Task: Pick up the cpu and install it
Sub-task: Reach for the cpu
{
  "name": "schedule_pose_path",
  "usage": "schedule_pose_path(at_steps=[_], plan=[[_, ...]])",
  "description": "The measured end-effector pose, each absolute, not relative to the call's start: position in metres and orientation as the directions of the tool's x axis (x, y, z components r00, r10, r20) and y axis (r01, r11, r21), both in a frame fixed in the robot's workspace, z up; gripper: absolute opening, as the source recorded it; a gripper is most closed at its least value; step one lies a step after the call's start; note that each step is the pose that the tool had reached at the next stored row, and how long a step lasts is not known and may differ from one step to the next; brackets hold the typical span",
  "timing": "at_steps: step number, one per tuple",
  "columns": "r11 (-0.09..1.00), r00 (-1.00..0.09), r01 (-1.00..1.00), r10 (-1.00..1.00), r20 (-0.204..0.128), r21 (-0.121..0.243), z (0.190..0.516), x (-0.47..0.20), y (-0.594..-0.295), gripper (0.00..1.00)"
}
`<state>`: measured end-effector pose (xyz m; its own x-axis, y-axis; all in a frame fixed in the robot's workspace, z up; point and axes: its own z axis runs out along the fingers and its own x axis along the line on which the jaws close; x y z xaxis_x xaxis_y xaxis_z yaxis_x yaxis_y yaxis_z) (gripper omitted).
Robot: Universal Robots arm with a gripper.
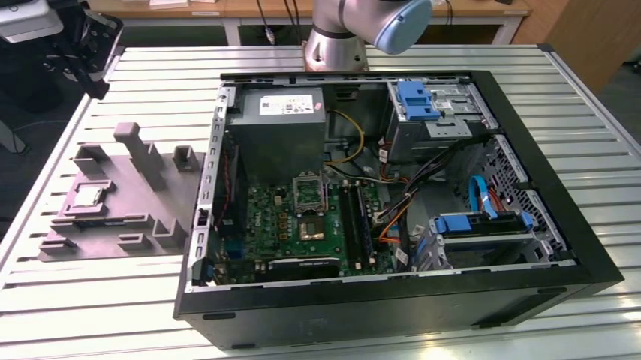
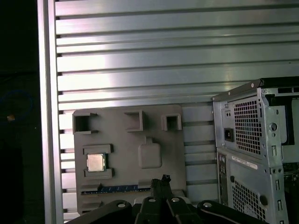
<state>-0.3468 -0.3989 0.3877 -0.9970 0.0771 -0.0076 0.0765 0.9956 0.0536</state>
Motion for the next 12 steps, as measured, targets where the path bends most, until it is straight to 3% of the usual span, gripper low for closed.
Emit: schedule_pose_path(at_steps=[12], plan=[[0.996, -0.997, 0.076, 0.077, -0.008, 0.053, 0.3876, -0.3530, -0.3990, 0.11]])
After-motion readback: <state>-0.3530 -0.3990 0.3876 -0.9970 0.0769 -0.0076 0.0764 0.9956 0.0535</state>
